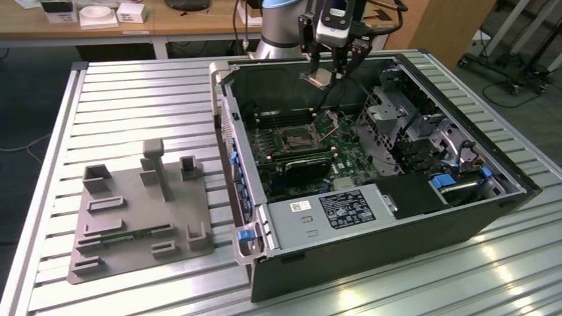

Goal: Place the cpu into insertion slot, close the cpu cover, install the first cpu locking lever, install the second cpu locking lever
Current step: 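Place the cpu into insertion slot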

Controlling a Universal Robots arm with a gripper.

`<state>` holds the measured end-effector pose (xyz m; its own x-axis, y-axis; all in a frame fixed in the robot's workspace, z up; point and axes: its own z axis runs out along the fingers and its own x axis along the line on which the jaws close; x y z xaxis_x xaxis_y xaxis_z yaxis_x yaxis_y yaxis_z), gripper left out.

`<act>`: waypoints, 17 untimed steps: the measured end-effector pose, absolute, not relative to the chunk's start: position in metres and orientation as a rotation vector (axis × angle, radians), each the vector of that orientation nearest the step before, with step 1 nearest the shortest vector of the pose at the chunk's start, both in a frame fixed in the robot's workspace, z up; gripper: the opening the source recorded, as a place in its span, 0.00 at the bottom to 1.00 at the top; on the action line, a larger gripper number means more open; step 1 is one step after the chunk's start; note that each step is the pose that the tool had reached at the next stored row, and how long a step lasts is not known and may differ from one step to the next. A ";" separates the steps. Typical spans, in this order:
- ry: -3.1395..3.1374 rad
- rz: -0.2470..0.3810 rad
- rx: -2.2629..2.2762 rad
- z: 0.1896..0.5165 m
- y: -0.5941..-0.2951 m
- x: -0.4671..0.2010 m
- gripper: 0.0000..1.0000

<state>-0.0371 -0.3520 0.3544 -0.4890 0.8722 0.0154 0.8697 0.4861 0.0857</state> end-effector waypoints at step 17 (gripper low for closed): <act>2.606 0.124 1.688 0.342 -0.350 -0.037 0.54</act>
<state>-0.0371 -0.3497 0.3416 -0.4095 0.9122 0.0150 0.9095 0.4069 0.0855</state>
